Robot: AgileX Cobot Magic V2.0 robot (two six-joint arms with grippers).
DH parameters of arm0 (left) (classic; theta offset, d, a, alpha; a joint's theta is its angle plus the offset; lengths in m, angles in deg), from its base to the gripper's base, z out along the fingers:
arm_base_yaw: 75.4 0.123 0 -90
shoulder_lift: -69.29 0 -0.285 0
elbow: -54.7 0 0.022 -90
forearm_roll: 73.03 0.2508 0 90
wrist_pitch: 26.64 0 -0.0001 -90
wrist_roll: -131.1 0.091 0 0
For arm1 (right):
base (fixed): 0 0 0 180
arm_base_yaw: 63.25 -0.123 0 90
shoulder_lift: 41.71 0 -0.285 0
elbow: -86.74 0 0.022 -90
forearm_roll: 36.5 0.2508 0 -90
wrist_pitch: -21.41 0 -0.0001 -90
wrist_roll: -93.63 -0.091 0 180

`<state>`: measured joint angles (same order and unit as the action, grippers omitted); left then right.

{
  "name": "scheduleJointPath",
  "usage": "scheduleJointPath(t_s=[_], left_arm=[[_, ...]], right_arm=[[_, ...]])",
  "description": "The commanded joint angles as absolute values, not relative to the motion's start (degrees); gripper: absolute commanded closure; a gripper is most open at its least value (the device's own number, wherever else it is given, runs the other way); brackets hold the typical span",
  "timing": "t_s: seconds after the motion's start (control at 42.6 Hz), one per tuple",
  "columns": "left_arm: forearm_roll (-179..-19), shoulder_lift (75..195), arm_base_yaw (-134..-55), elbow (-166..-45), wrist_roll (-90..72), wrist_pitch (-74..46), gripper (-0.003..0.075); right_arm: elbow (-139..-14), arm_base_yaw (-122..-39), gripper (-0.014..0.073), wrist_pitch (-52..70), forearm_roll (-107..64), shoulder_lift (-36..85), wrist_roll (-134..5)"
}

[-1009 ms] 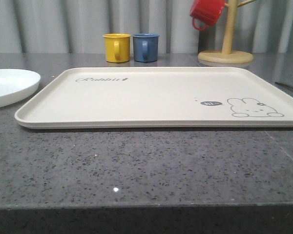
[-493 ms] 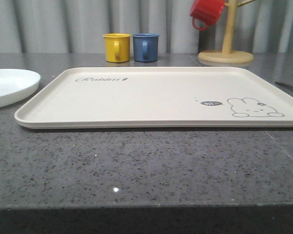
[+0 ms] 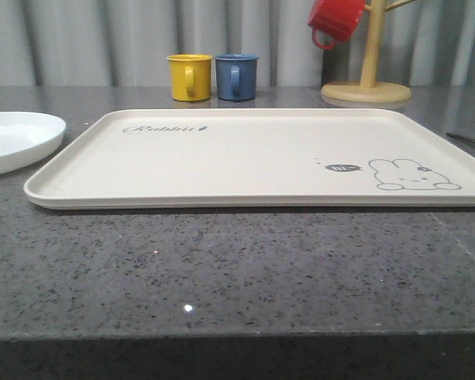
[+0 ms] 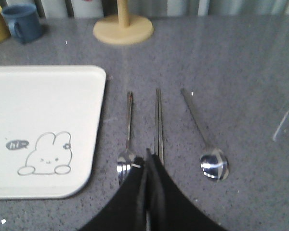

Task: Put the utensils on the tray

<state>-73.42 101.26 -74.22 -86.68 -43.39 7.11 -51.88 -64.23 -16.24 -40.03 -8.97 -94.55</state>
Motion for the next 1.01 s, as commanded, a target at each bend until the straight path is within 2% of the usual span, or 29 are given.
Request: scheduleJointPath(t_s=[0.0,0.305,0.375,0.399,0.469,0.54,0.587,0.657,0.727,0.985], left_arm=[[-73.97,104.72,-74.72,-88.63,-43.87,5.67,0.0741],[-74.43,111.14,-74.72,-88.63,-44.01,6.14,0.074],[-74.92,112.14,-74.72,-88.63,-44.02,6.14,0.0727],[-74.92,112.48,-74.72,-88.63,-44.02,6.14,0.0711],[-75.15,113.77,-74.72,-88.63,-44.02,6.58,0.061],[-75.15,114.96,-74.72,-88.63,-44.02,6.99,0.0452],[-75.15,115.68,-74.72,-88.63,-44.02,7.49,0.0332],[-74.94,116.92,-74.72,-88.99,-44.02,7.91,0.0213],[-74.8,118.56,-74.72,-89.78,-44.02,8.64,0.0174],[-72.21,130.39,-74.58,-97.45,-44.02,16.85,0.0174]], right_arm=[[-53.89,-63.95,0.0661,-14.23,-40.94,-5.39,-94.21],[-53.31,-63.95,0.0649,-14.79,-41.08,1.55,-94.21],[-53.31,-63.95,0.056,-14.79,-41.08,2.47,-94.17],[-53.31,-63.95,0.0534,-14.79,-41.08,2.72,-94.17],[-53.31,-63.95,0.0363,-14.73,-41.08,3.59,-94.17],[-53.31,-63.95,0.0218,-14.34,-41.08,3.94,-94.17],[-53.31,-63.95,0.0154,-14.04,-41.08,3.94,-94.17],[-53.31,-63.95,0.0124,-13.99,-41.08,3.94,-94.17],[-53.31,-63.95,0.0125,-14.17,-41.08,3.94,-94.17],[-53.31,-63.95,0.0125,-14.38,-41.08,3.94,-94.17]])
